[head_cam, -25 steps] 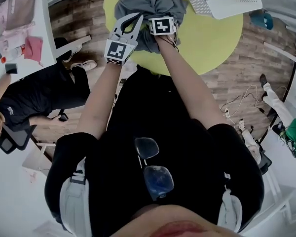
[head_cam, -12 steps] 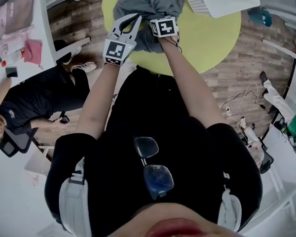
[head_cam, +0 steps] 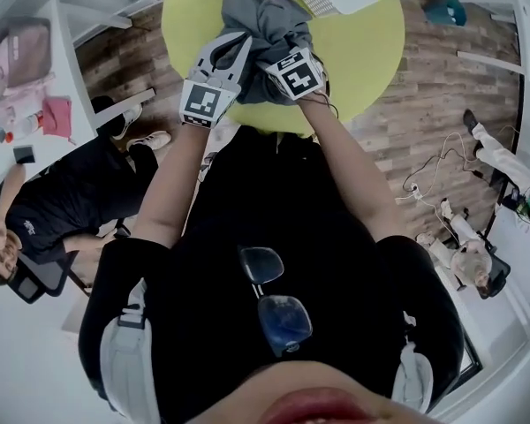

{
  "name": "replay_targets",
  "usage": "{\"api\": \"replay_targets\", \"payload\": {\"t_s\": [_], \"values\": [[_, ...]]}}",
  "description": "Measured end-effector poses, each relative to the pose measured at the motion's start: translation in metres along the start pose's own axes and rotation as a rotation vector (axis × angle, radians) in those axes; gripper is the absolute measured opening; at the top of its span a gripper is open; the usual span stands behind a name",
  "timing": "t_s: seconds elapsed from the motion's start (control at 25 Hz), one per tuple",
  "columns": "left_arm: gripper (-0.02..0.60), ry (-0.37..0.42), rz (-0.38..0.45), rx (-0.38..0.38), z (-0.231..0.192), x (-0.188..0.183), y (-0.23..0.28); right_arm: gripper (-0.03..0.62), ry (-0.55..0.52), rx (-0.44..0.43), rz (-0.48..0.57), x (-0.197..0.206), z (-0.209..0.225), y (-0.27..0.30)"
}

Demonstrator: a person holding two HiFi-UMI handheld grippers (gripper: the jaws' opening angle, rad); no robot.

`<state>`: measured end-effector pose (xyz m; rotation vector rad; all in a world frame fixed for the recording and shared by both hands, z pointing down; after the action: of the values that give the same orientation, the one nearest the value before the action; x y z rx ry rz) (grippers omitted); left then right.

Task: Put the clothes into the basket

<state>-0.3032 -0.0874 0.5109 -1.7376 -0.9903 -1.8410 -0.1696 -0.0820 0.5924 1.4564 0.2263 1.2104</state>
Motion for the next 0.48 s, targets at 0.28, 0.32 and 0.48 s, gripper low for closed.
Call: {"api": "replay_targets", "payload": {"t_s": [0.28, 0.32, 0.48], "values": [[0.009, 0.019, 0.006, 0.090, 0.056, -0.011, 0.014, 0.342, -0.009, -0.016, 0.005, 0.033, 0.009, -0.057], [0.009, 0.014, 0.011, 0.104, 0.065, -0.014, 0.017, 0.342, -0.005, -0.021, 0.009, 0.038, 0.011, -0.066], [0.009, 0.005, 0.033, 0.150, 0.108, -0.029, 0.030, 0.342, 0.014, -0.020, 0.019, 0.069, 0.020, -0.108]]}}
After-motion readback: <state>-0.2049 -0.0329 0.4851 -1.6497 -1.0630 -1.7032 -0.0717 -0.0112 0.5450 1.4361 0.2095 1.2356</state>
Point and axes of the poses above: the fingertips, and each gripper's own axes: y forward along the fingers, z to its right, x out of its underside, the point moved 8 cm from there along -y, backward along the fingers, and after that the axes turned 4 degrees about -x, right-handed, at the moved point
